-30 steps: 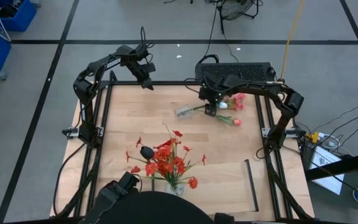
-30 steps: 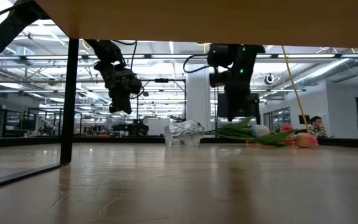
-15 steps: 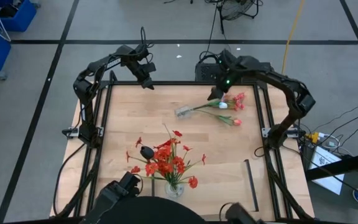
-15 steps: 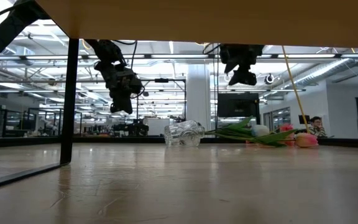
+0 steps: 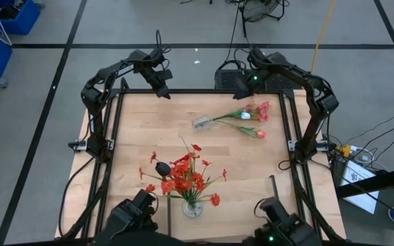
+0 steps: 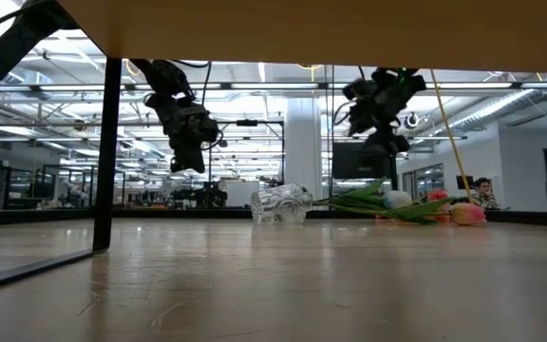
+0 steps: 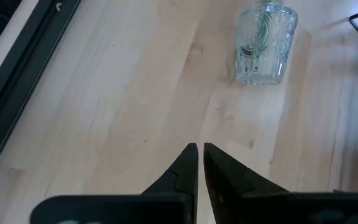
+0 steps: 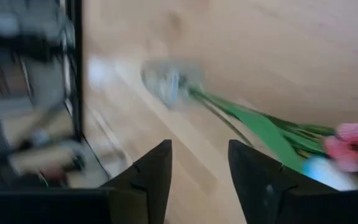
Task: Pick and place flowers into a vace then onto a shelf
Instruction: Put the pink tulip into the transparent vase
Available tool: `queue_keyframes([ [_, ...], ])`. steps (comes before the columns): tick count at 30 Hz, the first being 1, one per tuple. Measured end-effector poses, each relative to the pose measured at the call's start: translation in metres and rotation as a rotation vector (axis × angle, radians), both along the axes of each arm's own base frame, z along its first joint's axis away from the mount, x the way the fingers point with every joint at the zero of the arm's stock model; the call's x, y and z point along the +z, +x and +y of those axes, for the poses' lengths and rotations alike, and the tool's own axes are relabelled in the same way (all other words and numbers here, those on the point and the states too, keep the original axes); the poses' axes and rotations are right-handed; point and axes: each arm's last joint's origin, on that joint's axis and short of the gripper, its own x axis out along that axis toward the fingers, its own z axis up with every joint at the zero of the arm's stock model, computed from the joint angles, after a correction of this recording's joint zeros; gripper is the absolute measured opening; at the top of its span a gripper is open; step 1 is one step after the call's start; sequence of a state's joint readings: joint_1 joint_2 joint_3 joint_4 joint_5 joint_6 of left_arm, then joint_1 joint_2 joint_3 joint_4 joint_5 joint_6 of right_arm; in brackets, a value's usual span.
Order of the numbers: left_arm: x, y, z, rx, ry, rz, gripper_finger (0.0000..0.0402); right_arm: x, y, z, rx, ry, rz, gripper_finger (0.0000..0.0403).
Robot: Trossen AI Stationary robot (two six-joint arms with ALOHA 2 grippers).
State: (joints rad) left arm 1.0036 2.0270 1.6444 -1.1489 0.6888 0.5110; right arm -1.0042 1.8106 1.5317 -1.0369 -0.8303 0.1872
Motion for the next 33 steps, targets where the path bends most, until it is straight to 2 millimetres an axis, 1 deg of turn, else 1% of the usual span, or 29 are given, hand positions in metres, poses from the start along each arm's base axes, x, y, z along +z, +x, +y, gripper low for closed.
queue_keyframes([
  [2,0.000,0.000,0.000,-0.001,0.000,0.000,0.0031,0.002,0.001,-0.004,-0.127,0.072,0.032,0.0148],
  [4,0.000,0.000,0.000,-0.001,0.003,0.005,0.0031,0.005,0.002,-0.005,-0.203,0.164,0.020,0.0148],
  [6,0.000,-0.001,-0.001,-0.002,-0.006,0.023,0.0031,0.013,0.001,-0.003,-0.193,0.202,-0.047,0.0143],
  [8,-0.001,-0.003,-0.002,-0.002,-0.020,0.043,0.0031,0.025,-0.003,0.006,-0.174,0.197,-0.064,0.0132],
  [10,0.000,-0.005,-0.003,0.015,-0.041,0.055,0.0031,0.034,-0.012,0.014,-0.197,0.185,-0.008,0.0115],
  [12,0.000,-0.006,-0.004,0.020,-0.072,0.048,0.0031,0.039,-0.022,0.019,-0.234,0.197,0.060,0.0094],
  [14,0.000,-0.005,-0.004,0.002,-0.067,0.023,0.0031,0.045,-0.031,0.023,-0.209,0.155,0.059,0.0076],
  [16,0.000,-0.005,-0.005,-0.031,-0.045,0.010,0.0031,0.052,-0.036,0.028,-0.124,0.022,0.044,0.0060],
  [17,0.000,-0.004,-0.005,-0.039,-0.040,0.008,0.0031,0.054,-0.037,0.032,-0.097,-0.024,0.076,0.0052],
  [18,0.000,-0.004,-0.005,-0.036,-0.042,0.011,0.0031,0.054,-0.040,0.035,-0.086,-0.040,0.124,0.0043],
  [21,0.000,-0.003,-0.004,-0.006,-0.051,0.011,0.0031,0.049,-0.050,0.041,-0.072,0.001,0.279,0.0010],
  [24,0.000,-0.002,-0.002,0.010,-0.043,0.006,0.0031,0.044,-0.058,0.046,0.013,-0.022,0.462,0.0006],
  [26,0.000,-0.001,-0.002,0.017,-0.041,0.004,0.0031,0.038,-0.059,0.044,0.086,-0.070,0.551,0.0002],
  [29,0.000,-0.002,-0.002,-0.013,-0.025,-0.005,0.0031,0.028,-0.060,0.035,0.239,-0.170,0.577,0.0001],
  [31,0.000,-0.002,-0.002,-0.021,-0.018,-0.009,0.0031,0.020,-0.063,0.026,0.291,-0.213,0.558,0.0001],
  [33,0.000,-0.002,-0.002,-0.017,-0.020,-0.007,0.0031,0.010,-0.068,0.019,0.320,-0.202,0.561,0.0001],
])
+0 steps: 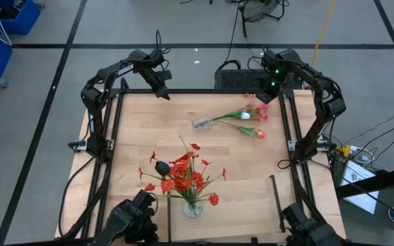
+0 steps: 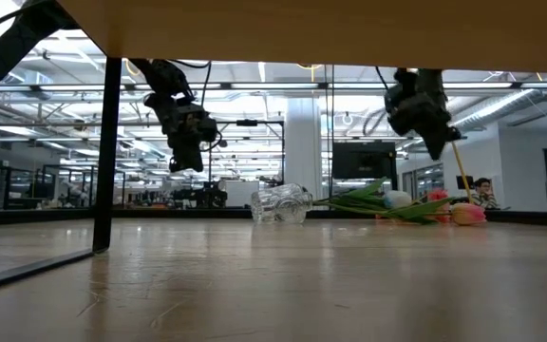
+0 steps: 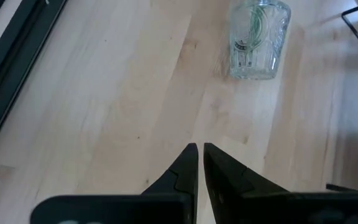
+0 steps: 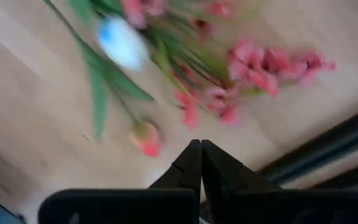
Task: Pick and place flowers into a vace then onto a shelf
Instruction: Put the pink tulip into the transparent vase
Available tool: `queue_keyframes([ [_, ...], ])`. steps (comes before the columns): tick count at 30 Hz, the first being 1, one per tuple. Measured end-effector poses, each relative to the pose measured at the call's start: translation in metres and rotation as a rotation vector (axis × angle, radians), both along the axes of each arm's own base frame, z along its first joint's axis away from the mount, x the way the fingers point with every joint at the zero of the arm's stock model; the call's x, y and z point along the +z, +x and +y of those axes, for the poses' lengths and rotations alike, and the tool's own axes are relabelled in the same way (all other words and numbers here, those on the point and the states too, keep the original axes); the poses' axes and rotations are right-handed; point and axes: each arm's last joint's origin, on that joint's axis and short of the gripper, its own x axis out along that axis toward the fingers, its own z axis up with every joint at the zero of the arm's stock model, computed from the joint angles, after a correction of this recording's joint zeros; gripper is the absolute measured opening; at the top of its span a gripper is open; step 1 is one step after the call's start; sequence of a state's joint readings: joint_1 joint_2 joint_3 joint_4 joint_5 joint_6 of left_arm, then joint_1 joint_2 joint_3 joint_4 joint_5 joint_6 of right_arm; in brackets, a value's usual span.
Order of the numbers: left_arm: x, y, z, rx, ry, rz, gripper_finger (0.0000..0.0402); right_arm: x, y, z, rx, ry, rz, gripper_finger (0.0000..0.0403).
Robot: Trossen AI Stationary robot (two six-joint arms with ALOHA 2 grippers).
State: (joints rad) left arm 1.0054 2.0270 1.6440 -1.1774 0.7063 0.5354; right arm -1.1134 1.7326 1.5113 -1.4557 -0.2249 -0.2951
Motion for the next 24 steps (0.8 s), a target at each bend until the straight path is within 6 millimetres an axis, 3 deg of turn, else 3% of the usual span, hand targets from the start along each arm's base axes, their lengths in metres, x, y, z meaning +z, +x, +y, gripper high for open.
queue_keyframes([
  [6,0.000,0.002,-0.001,0.013,-0.011,0.007,0.0031,-0.032,-0.023,-0.005,0.150,0.009,0.000,0.0000],
  [17,0.000,0.017,-0.011,-0.016,-0.012,0.017,0.0031,-0.079,-0.017,0.005,0.242,-0.046,-0.059,0.0000],
  [24,0.000,0.030,-0.021,-0.061,0.007,0.027,0.0031,-0.088,-0.009,0.007,0.290,-0.131,-0.205,0.0000],
])
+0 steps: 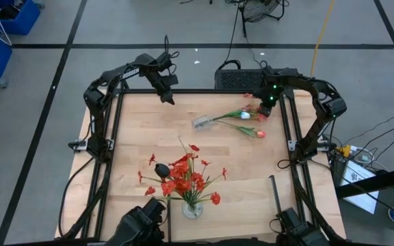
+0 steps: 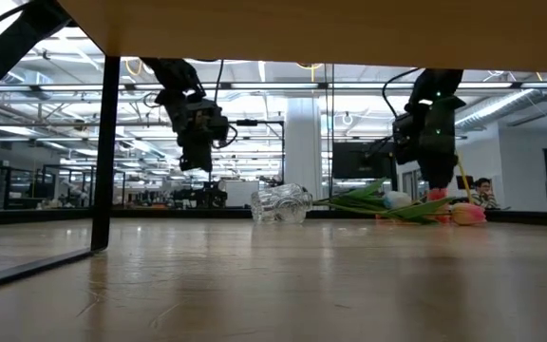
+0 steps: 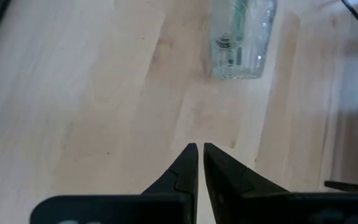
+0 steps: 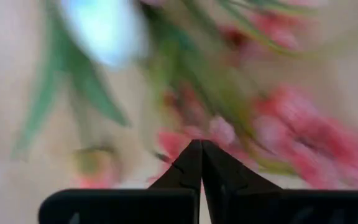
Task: Pick and place flowers into a vace then onto a shelf
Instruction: Put the pink tulip into the transparent vase
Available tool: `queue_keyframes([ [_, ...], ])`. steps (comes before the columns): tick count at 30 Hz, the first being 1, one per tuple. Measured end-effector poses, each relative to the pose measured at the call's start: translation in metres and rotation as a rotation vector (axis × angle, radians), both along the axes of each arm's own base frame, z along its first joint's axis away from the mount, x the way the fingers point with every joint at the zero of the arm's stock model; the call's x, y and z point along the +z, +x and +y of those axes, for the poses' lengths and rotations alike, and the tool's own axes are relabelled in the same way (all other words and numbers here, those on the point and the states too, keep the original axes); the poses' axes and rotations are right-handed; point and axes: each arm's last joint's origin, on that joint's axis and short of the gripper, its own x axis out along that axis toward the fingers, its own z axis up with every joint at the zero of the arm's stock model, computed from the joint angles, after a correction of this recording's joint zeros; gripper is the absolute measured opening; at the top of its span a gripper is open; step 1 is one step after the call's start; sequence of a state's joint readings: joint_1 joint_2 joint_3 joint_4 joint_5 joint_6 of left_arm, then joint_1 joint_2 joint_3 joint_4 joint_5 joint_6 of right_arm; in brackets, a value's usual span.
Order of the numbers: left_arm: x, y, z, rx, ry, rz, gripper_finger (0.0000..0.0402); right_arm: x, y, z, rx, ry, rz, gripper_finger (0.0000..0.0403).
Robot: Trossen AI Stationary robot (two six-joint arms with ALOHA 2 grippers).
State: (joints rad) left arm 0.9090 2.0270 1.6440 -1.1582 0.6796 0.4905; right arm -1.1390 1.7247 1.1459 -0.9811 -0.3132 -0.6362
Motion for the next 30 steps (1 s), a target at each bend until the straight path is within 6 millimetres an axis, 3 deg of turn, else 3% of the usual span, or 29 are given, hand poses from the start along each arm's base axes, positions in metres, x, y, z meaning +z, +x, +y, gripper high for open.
queue_keyframes([
  [5,0.000,0.008,-0.007,-0.036,0.018,0.011,0.0031,0.001,0.006,-0.001,0.014,0.025,-0.158,0.0000],
  [15,-0.002,0.018,-0.015,-0.069,0.070,0.063,0.0031,-0.002,0.009,-0.002,-0.080,0.046,-0.177,0.0000],
  [25,-0.001,0.014,-0.020,-0.033,-0.036,0.093,0.0031,-0.004,0.009,-0.002,-0.058,0.023,-0.207,0.0000],
  [30,-0.003,0.001,-0.019,-0.117,0.068,0.241,0.0031,-0.003,0.011,-0.002,-0.079,0.048,-0.242,0.0000],
])
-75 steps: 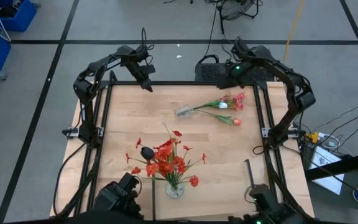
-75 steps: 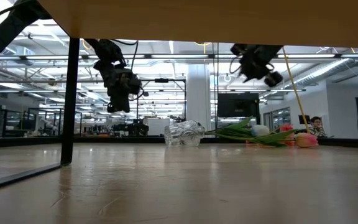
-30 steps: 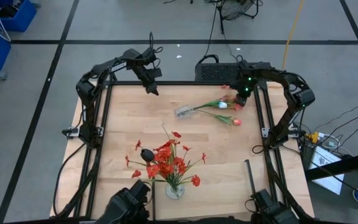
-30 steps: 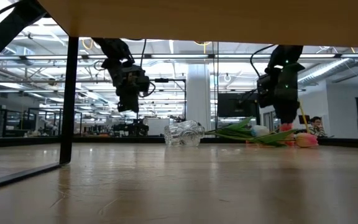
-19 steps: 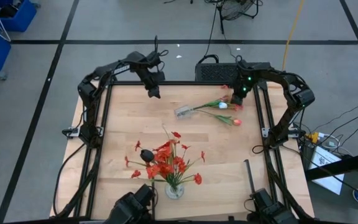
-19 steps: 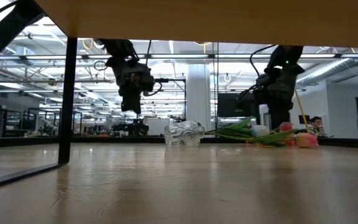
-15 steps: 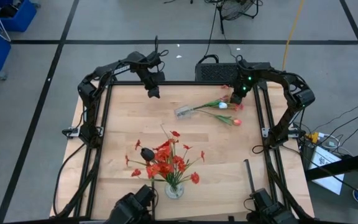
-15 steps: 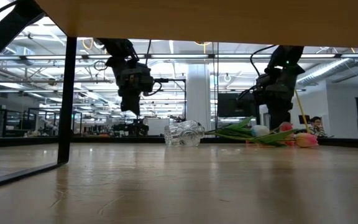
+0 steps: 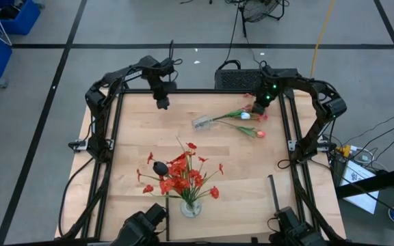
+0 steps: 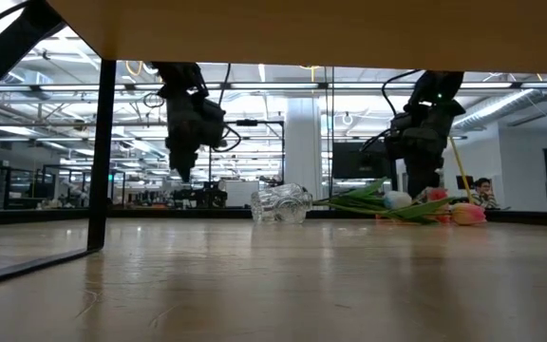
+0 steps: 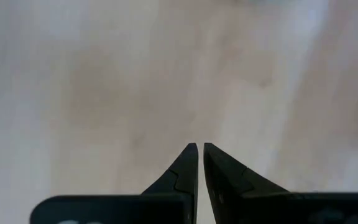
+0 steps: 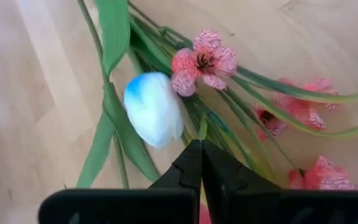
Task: Pick and place flowers into a vace then onto a shelf
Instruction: Put the pink tulip into the transparent vase
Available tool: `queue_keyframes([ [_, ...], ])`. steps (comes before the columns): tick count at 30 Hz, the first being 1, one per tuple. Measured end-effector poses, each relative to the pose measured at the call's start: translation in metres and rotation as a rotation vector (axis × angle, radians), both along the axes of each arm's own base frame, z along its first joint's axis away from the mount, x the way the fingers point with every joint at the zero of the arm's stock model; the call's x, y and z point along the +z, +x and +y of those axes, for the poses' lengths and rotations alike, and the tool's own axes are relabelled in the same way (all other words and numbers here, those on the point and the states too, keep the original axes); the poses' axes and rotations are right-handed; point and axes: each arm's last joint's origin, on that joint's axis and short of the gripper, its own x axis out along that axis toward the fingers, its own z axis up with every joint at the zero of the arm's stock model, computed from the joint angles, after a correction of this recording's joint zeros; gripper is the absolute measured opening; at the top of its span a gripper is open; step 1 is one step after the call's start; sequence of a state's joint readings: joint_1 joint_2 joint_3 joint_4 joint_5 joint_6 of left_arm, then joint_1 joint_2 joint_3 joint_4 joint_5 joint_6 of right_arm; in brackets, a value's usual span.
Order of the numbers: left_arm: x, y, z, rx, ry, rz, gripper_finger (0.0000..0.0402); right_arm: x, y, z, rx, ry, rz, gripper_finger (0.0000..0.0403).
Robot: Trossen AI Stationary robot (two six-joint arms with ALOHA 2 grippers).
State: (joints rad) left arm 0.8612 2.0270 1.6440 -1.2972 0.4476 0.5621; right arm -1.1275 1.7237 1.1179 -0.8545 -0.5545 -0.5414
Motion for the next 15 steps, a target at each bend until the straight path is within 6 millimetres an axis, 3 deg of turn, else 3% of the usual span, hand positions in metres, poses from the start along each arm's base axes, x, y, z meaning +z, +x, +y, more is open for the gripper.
queue_keyframes([
  [6,0.013,-0.003,0.003,-0.129,0.100,0.060,0.0031,-0.004,0.001,0.001,-0.017,-0.009,-0.002,0.0000],
  [15,0.070,-0.007,0.026,-0.100,0.219,-0.095,0.0031,-0.003,0.003,0.002,-0.018,0.016,-0.060,0.0000],
])
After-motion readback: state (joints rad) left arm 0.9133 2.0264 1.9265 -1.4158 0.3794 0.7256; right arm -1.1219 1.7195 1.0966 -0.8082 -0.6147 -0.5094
